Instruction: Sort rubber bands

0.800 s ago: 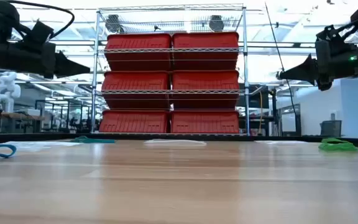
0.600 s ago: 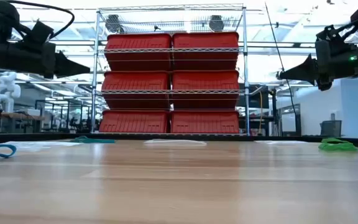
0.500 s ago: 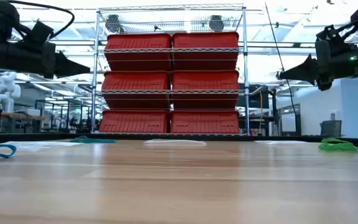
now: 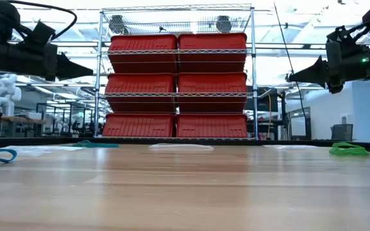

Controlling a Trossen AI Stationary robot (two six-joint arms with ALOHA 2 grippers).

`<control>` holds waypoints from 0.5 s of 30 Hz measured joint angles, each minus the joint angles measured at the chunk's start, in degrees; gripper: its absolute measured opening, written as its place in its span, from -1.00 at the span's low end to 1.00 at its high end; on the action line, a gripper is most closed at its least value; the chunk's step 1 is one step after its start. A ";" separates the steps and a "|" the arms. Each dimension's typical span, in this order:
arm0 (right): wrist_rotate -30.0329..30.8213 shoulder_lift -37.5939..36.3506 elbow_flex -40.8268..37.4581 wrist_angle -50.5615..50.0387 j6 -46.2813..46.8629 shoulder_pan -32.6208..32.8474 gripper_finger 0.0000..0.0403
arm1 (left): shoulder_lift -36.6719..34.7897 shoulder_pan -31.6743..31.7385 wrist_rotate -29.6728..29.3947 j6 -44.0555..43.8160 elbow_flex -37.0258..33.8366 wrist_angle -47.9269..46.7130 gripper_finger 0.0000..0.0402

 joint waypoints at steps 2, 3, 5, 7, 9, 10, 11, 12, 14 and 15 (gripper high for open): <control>0.01 0.01 0.01 -0.02 0.00 -0.01 -1.00 | -0.02 0.00 0.00 0.00 0.00 0.00 -0.94; -0.01 0.01 -0.01 -0.02 0.00 -0.01 -1.00 | 0.00 0.00 0.00 0.00 0.00 0.00 -0.94; 0.00 -0.01 0.00 -0.01 0.00 0.00 -1.00 | 0.00 0.00 0.02 0.00 0.00 0.00 -0.94; -0.01 0.00 0.00 0.00 0.00 -0.01 -1.00 | 0.00 0.00 0.01 -0.02 0.00 0.00 -0.94; 0.03 0.00 -0.01 0.24 -0.01 -0.01 -1.00 | 0.00 0.00 0.01 -0.01 0.00 0.00 -0.94; 0.21 0.03 -0.01 1.52 -0.34 -0.01 -1.00 | -0.01 0.00 0.01 0.00 0.00 0.00 -0.94; 0.23 0.02 -0.01 3.19 -1.22 -0.12 -1.00 | 0.00 0.00 0.00 0.00 0.00 0.00 -0.94; 0.25 -0.04 -0.01 4.54 -2.38 -0.12 -1.00 | 0.00 0.00 0.00 -0.02 0.00 0.00 -0.94; -0.04 0.01 0.01 7.54 -4.79 -0.12 -1.00 | -0.02 0.00 0.00 0.00 0.00 0.00 -0.94; -0.06 -0.01 0.01 8.91 -6.61 -0.12 -1.00 | -0.02 0.00 0.00 -0.02 0.00 0.00 -0.94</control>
